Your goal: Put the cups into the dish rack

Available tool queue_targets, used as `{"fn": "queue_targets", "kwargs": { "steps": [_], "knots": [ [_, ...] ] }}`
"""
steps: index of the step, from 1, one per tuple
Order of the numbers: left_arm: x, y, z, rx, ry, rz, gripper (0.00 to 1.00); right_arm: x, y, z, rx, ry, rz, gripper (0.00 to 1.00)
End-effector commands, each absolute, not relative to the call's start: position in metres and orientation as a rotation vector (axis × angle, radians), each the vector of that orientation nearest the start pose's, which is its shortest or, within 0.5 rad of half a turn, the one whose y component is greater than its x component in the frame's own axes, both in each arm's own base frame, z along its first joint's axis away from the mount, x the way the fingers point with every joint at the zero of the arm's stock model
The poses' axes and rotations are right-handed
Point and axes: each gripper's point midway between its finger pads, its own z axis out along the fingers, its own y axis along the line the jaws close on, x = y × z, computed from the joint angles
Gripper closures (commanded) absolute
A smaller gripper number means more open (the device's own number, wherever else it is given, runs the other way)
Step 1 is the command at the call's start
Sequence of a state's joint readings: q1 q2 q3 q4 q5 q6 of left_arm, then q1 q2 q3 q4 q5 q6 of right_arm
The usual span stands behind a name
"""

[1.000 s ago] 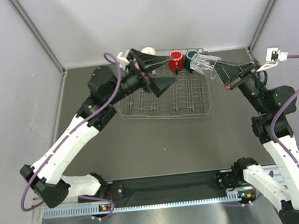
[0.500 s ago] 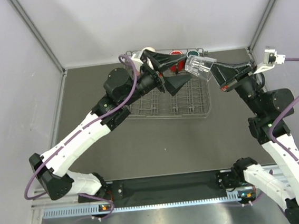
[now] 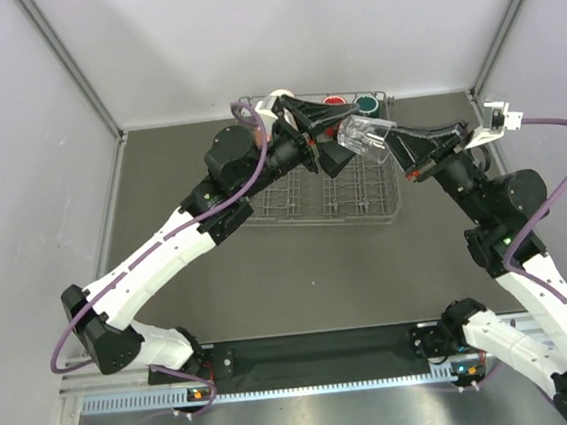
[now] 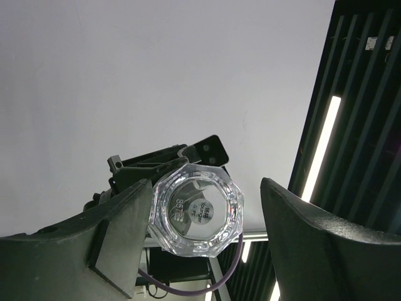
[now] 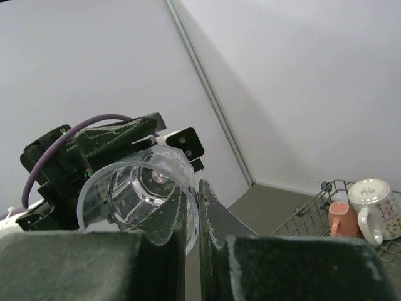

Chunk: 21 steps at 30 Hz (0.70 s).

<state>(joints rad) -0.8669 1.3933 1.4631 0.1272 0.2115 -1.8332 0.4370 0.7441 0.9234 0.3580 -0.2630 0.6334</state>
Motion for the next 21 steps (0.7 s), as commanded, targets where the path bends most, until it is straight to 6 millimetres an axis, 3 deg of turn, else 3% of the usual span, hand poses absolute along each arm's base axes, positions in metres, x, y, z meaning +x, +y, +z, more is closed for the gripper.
{"fn": "queue_targets", "kwargs": {
  "steps": [1, 7, 11, 13, 15, 16, 17, 18, 21],
  "knots": [
    [0.221, -0.381, 0.536, -0.588, 1.672, -2.313, 0.26, 0.212, 0.18, 0.501, -0.179, 1.057, 1.066, 1.0],
    [0.219, -0.38, 0.537, -0.563, 1.663, -2.305, 0.37, 0.211, 0.182, 0.495, -0.185, 1.078, 1.044, 1.0],
    [0.221, -0.379, 0.531, -0.569, 1.662, -2.299, 0.52, 0.21, 0.184, 0.493, -0.193, 1.079, 1.047, 1.0],
    [0.22, -0.379, 0.531, -0.555, 1.646, -2.304, 0.69, 0.21, 0.186, 0.49, -0.201, 1.087, 1.053, 1.0],
    [0.221, -0.379, 0.525, -0.526, 1.653, -2.299, 1.0, 0.211, 0.188, 0.489, -0.207, 1.101, 1.052, 1.0],
    [0.221, -0.377, 0.524, -0.504, 1.665, -2.293, 1.0, 0.213, 0.187, 0.488, -0.196, 1.116, 1.045, 0.98],
    [0.222, -0.375, 0.52, -0.488, 1.674, -2.27, 1.0, 0.217, 0.187, 0.48, -0.189, 1.161, 1.034, 0.92],
    [0.224, -0.374, 0.515, -0.487, 1.688, -2.252, 1.0, 0.217, 0.185, 0.481, -0.183, 1.168, 1.02, 0.75],
    [0.229, -0.36, 0.509, -0.478, 1.679, -2.196, 1.0, 0.22, 0.177, 0.469, -0.157, 1.234, 0.961, 0.59]
  ]
}}
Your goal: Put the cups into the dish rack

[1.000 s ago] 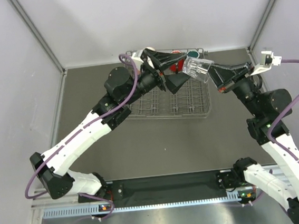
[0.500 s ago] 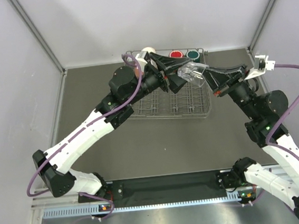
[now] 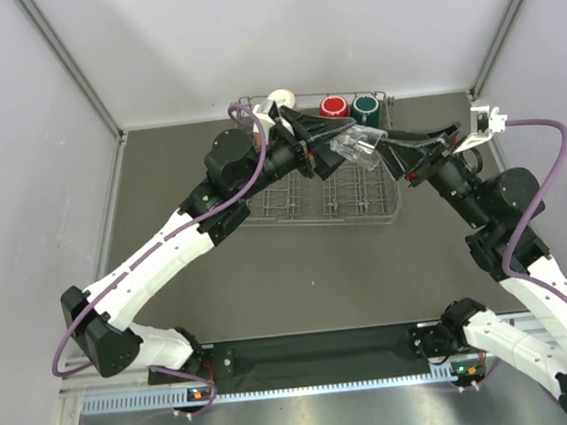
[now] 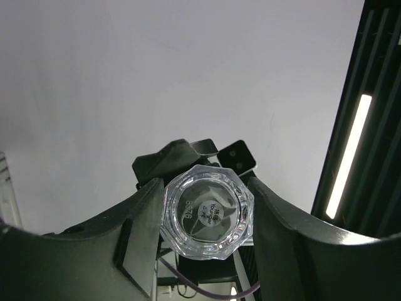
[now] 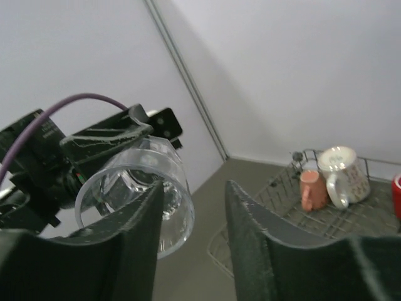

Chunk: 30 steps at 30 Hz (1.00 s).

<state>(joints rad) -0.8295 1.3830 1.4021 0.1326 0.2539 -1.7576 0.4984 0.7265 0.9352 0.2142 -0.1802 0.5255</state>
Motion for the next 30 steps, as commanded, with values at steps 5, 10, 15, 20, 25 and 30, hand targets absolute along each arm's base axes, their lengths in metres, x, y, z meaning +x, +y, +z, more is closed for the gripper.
{"fn": "queue_targets", "kwargs": {
  "steps": [5, 10, 15, 20, 25, 30],
  "knots": [
    [0.241, -0.333, 0.497, -0.422, 1.705, -2.034, 1.0, 0.214, 0.156, 0.445, -0.107, 1.35, 0.866, 0.36],
    [0.251, -0.327, 0.486, -0.306, 1.774, -1.837, 1.0, 0.209, 0.125, 0.4, 0.031, 1.55, 0.736, 0.29],
    [0.271, -0.325, 0.473, -0.11, 1.805, -1.53, 1.0, 0.19, 0.1, 0.382, 0.131, 1.651, 0.676, 0.27],
    [0.305, -0.317, 0.446, 0.016, 1.784, -1.221, 1.0, 0.168, 0.077, 0.372, 0.251, 1.732, 0.638, 0.27],
    [0.346, -0.322, 0.414, 0.125, 1.756, -0.987, 1.0, 0.147, 0.067, 0.36, 0.336, 1.816, 0.657, 0.27],
    [0.383, -0.326, 0.392, 0.156, 1.712, -0.825, 1.0, 0.138, 0.061, 0.345, 0.354, 1.871, 0.625, 0.27]
  ]
}}
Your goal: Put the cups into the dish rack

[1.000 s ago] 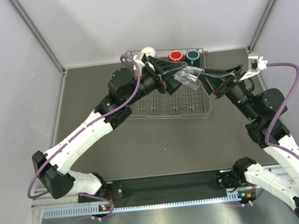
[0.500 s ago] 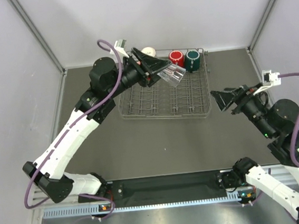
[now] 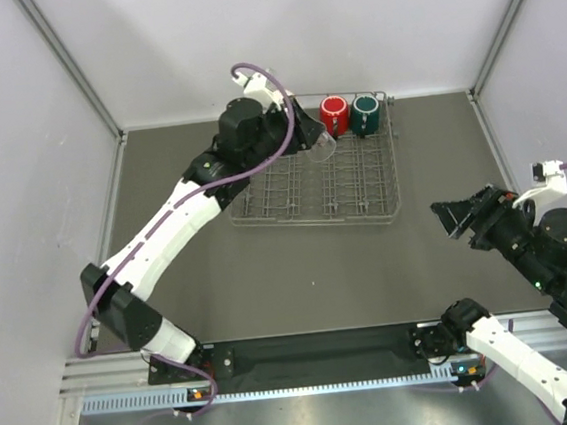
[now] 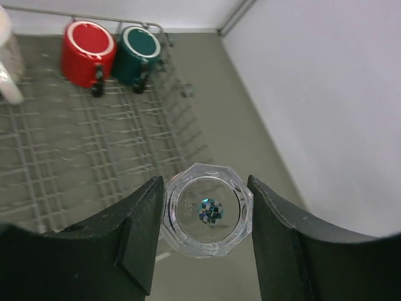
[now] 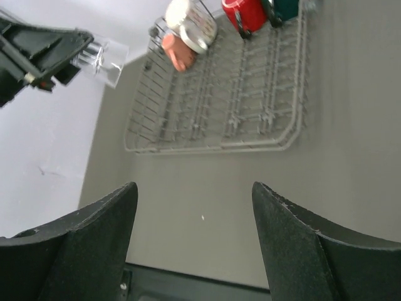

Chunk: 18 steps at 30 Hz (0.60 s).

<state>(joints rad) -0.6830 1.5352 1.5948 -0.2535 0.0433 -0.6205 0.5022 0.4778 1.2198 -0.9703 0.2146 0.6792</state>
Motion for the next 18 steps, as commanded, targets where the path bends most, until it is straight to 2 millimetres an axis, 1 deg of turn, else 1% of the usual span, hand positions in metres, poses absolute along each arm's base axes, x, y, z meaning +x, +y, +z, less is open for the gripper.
{"fn": "queue_targets", "kwargs": {
  "steps": [1, 2, 3, 4, 5, 6, 8, 9, 11, 12, 14, 15, 16, 17, 18],
  "knots": [
    [0.394, -0.333, 0.382, 0.186, 1.705, -0.791, 1.0, 0.139, 0.06, 0.344, 0.358, 1.873, 0.618, 0.27],
    [0.402, -0.334, 0.375, 0.185, 1.704, -0.756, 1.0, 0.141, 0.061, 0.344, 0.358, 1.88, 0.61, 0.26],
    [0.406, -0.339, 0.369, 0.198, 1.705, -0.739, 1.0, 0.141, 0.061, 0.345, 0.357, 1.881, 0.607, 0.26],
    [0.418, -0.345, 0.35, 0.216, 1.724, -0.7, 1.0, 0.143, 0.06, 0.346, 0.362, 1.88, 0.6, 0.26],
    [0.425, -0.349, 0.35, 0.203, 1.706, -0.683, 1.0, 0.144, 0.06, 0.35, 0.374, 1.875, 0.604, 0.26],
    [0.435, -0.355, 0.329, 0.205, 1.734, -0.644, 1.0, 0.145, 0.06, 0.352, 0.38, 1.871, 0.606, 0.26],
    [0.45, -0.362, 0.329, 0.212, 1.664, -0.576, 1.0, 0.144, 0.061, 0.355, 0.386, 1.867, 0.621, 0.26],
    [0.462, -0.368, 0.31, 0.197, 1.671, -0.506, 1.0, 0.143, 0.061, 0.356, 0.387, 1.865, 0.628, 0.26],
    [0.477, -0.376, 0.303, 0.195, 1.632, -0.469, 1.0, 0.138, 0.062, 0.352, 0.394, 1.883, 0.64, 0.26],
    [0.489, -0.385, 0.289, 0.194, 1.641, -0.455, 1.0, 0.137, 0.063, 0.35, 0.395, 1.891, 0.645, 0.26],
    [0.5, -0.394, 0.276, 0.198, 1.642, -0.437, 1.0, 0.133, 0.061, 0.346, 0.4, 1.907, 0.643, 0.26],
    [0.505, -0.408, 0.268, 0.206, 1.629, -0.435, 1.0, 0.131, 0.06, 0.344, 0.402, 1.914, 0.64, 0.26],
    [0.509, -0.409, 0.264, 0.213, 1.616, -0.387, 1.0, 0.13, 0.059, 0.343, 0.409, 1.912, 0.639, 0.26],
    [0.509, -0.417, 0.262, 0.218, 1.603, -0.372, 1.0, 0.128, 0.057, 0.341, 0.415, 1.922, 0.632, 0.26],
    [0.515, -0.423, 0.255, 0.214, 1.589, -0.36, 1.0, 0.127, 0.056, 0.34, 0.42, 1.924, 0.629, 0.26]
  ]
}}
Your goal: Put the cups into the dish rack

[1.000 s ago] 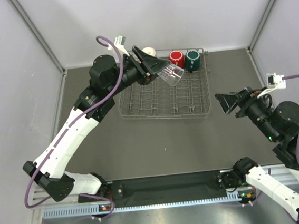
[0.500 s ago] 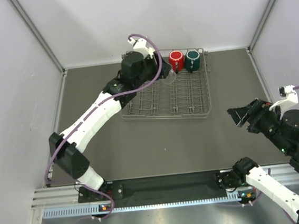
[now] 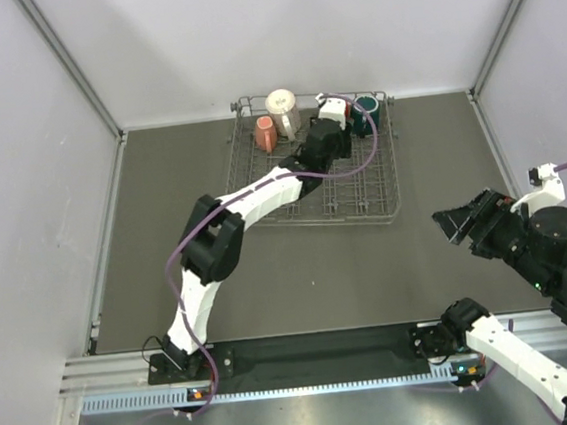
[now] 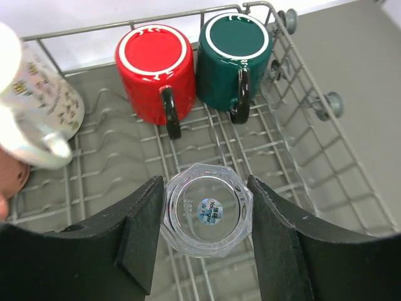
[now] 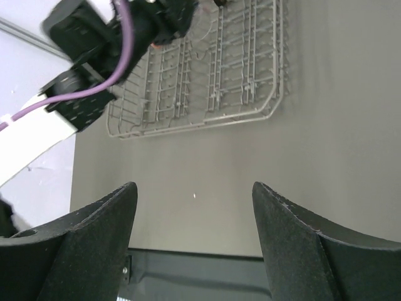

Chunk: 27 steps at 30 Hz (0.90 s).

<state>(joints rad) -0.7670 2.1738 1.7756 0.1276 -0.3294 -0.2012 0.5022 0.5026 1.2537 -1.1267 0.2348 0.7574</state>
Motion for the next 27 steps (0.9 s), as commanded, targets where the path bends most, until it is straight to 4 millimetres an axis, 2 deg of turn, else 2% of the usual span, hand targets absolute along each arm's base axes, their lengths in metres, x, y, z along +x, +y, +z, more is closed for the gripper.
{"fn": "queue_targets", "kwargs": {
  "steps": [1, 2, 8, 14, 20, 27],
  "knots": [
    [0.518, -0.425, 0.253, 0.207, 1.586, -0.34, 1.0, 0.126, 0.054, 0.339, 0.427, 1.924, 0.624, 0.26],
    [0.523, -0.429, 0.245, 0.2, 1.587, -0.333, 1.0, 0.123, 0.051, 0.339, 0.436, 1.922, 0.619, 0.26],
    [0.535, -0.446, 0.224, 0.17, 1.594, -0.357, 1.0, 0.113, 0.04, 0.35, 0.449, 1.88, 0.616, 0.26],
    [0.55, -0.446, 0.214, 0.11, 1.577, -0.317, 1.0, 0.103, 0.026, 0.36, 0.465, 1.838, 0.589, 0.25],
    [0.556, -0.453, 0.205, 0.094, 1.571, -0.336, 1.0, 0.101, 0.023, 0.354, 0.486, 1.842, 0.586, 0.25],
    [0.558, -0.454, 0.182, 0.061, 1.593, -0.337, 1.0, 0.094, 0.016, 0.35, 0.501, 1.85, 0.567, 0.25]
  ]
}}
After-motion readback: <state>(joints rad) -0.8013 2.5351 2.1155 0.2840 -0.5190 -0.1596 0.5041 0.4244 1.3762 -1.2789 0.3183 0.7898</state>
